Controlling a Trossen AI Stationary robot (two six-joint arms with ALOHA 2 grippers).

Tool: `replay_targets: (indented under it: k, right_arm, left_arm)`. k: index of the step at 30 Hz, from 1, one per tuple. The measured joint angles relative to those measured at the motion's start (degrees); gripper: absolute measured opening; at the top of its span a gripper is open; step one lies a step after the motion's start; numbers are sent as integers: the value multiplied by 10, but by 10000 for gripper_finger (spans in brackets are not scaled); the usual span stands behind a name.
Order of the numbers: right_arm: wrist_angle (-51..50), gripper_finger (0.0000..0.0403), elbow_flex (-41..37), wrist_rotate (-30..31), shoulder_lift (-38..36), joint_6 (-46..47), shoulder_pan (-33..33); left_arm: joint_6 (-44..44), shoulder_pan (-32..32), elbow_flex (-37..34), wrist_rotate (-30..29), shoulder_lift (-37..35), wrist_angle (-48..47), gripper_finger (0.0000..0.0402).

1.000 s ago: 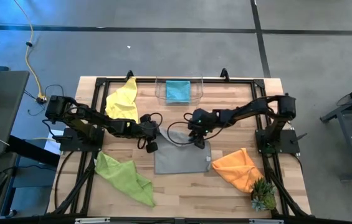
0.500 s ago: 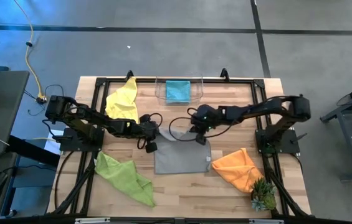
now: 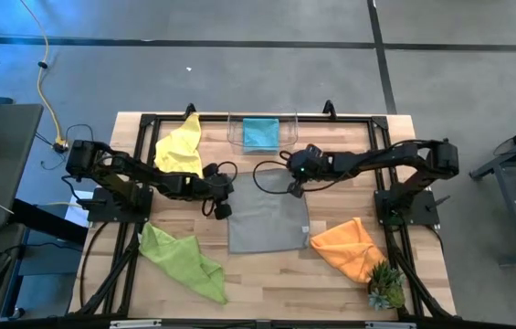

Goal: Fold microfiber towels
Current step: Fold the gray towel

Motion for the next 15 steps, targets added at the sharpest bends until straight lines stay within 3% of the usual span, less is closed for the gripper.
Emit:
replay_targets:
  k: [6, 15]
  right_arm:
    - [22, 16, 0, 26, 13, -6, 0]
    - [-105, 127, 55, 26, -7, 24, 21]
  left_arm:
    - [35, 0, 0, 18, 0, 40, 0]
    - [106, 44, 0, -3, 4, 71, 0]
